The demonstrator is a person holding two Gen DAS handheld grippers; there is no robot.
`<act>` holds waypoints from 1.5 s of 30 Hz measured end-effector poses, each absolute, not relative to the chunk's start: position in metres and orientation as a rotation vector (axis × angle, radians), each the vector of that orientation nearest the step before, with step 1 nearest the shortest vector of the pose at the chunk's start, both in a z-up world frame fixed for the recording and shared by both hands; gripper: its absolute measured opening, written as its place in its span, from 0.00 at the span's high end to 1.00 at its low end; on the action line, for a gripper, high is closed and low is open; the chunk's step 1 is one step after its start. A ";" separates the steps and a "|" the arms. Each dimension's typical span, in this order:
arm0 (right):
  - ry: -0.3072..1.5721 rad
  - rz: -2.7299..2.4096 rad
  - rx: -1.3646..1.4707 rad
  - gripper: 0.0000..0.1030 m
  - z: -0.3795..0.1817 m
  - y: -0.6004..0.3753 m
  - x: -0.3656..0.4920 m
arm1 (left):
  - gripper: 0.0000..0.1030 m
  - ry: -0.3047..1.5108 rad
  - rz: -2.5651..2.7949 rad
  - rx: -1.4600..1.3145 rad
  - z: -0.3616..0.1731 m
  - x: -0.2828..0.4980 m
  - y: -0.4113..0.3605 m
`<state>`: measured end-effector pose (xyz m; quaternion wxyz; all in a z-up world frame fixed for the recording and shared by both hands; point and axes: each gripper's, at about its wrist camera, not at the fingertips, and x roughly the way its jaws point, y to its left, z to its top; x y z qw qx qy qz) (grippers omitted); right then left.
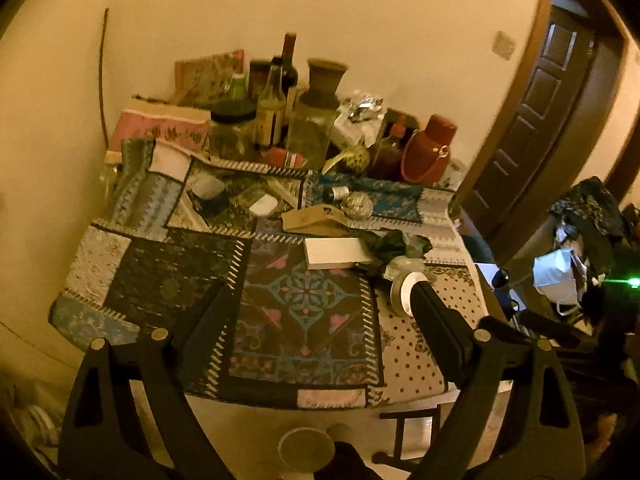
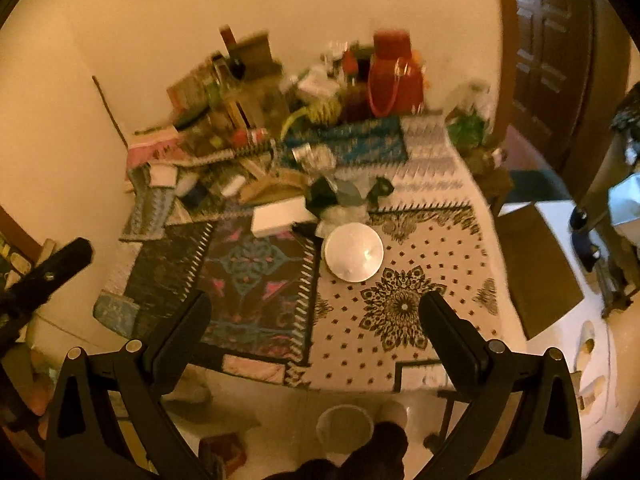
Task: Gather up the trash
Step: 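Grasp the round silver tin with the right tool, then grasp the dark green bottle with the left tool while the right tool holds the tin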
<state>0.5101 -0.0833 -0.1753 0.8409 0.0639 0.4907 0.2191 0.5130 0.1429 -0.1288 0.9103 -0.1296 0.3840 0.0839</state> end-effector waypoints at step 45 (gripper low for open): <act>1.200 0.476 0.130 0.32 -0.248 -0.165 0.628 | 0.20 1.188 0.280 -0.549 -0.300 0.703 0.069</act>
